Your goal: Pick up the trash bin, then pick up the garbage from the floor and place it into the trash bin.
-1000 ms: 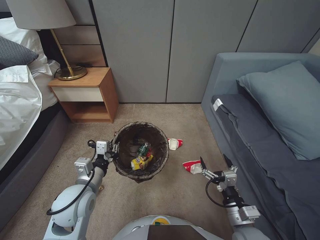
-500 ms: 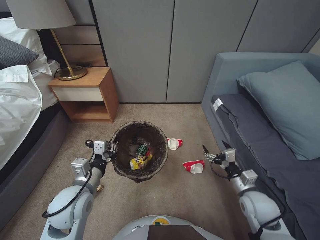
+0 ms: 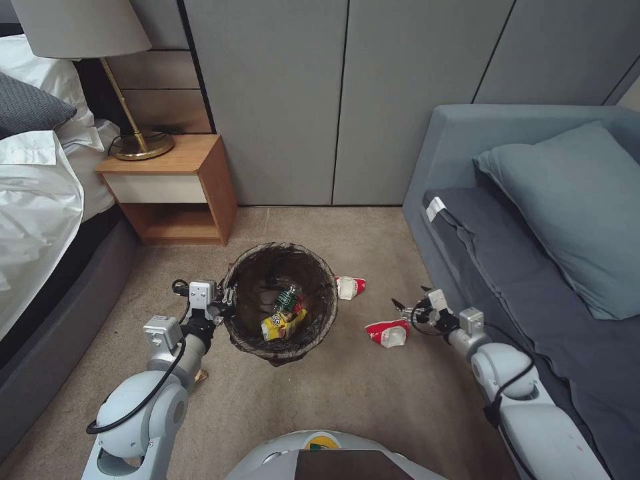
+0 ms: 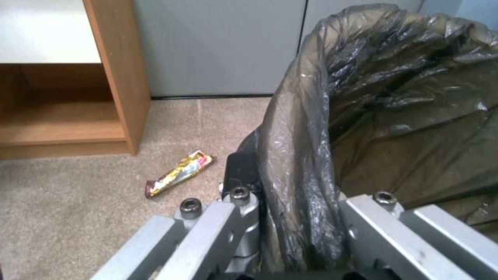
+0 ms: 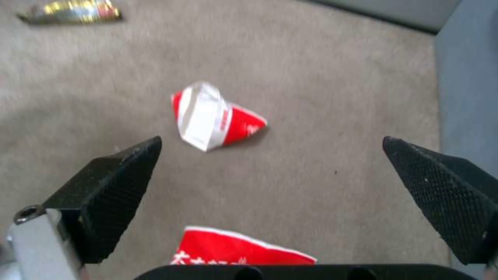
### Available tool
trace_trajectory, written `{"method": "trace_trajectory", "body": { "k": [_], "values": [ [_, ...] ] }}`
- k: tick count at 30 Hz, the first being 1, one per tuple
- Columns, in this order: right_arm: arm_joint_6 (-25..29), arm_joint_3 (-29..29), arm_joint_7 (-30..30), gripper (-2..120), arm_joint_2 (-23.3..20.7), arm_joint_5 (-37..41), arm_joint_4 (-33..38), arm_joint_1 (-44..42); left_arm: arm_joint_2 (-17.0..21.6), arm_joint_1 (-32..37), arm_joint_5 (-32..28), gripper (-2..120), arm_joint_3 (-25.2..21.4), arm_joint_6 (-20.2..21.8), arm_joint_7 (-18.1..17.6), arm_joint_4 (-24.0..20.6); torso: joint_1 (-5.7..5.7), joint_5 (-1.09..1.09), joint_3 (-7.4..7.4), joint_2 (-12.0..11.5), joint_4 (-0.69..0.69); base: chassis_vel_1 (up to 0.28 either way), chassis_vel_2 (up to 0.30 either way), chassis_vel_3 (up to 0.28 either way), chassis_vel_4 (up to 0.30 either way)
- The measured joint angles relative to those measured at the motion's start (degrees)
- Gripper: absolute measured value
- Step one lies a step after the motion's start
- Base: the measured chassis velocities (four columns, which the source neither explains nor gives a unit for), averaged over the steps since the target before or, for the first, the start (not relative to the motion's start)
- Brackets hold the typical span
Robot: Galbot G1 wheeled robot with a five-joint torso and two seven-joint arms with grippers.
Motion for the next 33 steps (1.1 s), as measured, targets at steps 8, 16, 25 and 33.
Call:
{"method": "trace_trajectory", "body": {
  "k": [8, 16, 25, 33],
  "values": [
    [0.25, -4.64, 0.33, 100, 1.69, -3.06, -7.52, 3.95, -0.10, -0.41, 0.12, 7, -0.07, 0.10, -0.07, 0.38, 0.00, 0.00, 0.00, 0.00, 0.00, 0.000, 0.000, 0.000, 0.000],
    [1.61, -5.69, 0.21, 100, 3.53, -5.26, -12.02, 4.57, -0.17, -0.62, 0.12, 7, -0.18, 0.10, -0.09, 0.91, 0.00, 0.00, 0.00, 0.00, 0.00, 0.000, 0.000, 0.000, 0.000],
    [3.09, -6.65, 0.11, 100, 5.08, -7.70, -16.35, 5.25, -0.09, -0.85, 0.08, 7, 0.15, 0.02, -0.07, 1.46, 0.00, 0.00, -0.01, 0.00, 0.00, 0.000, 0.000, 0.000, 0.000],
    [3.52, -7.68, 0.62, 100, 6.13, -8.87, -19.67, 7.15, 0.07, -0.85, -0.12, 7, -0.26, -0.13, -0.02, 1.71, 0.00, 0.00, 0.00, 0.00, 0.00, 0.000, 0.000, 0.000, 0.000]
  ]
}}
